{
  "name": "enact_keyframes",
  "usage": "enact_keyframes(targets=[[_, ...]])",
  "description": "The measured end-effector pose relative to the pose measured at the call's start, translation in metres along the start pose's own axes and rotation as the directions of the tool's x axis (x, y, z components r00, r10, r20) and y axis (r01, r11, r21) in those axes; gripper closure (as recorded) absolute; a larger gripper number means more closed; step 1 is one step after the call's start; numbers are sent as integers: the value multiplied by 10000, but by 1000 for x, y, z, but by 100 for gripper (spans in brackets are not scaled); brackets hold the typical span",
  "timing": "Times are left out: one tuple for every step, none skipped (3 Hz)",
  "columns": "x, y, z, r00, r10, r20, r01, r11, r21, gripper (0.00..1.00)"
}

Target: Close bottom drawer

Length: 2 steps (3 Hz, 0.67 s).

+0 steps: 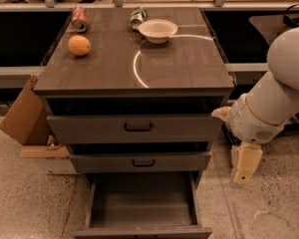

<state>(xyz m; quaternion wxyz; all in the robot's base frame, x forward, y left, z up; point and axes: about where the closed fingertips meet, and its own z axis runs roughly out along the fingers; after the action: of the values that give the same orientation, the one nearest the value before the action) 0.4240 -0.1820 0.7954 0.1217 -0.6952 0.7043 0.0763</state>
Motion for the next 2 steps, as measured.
enact_keyframes(targets=[[0, 0, 0, 10000, -1, -1, 1, 10000, 8, 0], [1, 2, 17, 9977, -627, 250, 632, 9978, -204, 0]])
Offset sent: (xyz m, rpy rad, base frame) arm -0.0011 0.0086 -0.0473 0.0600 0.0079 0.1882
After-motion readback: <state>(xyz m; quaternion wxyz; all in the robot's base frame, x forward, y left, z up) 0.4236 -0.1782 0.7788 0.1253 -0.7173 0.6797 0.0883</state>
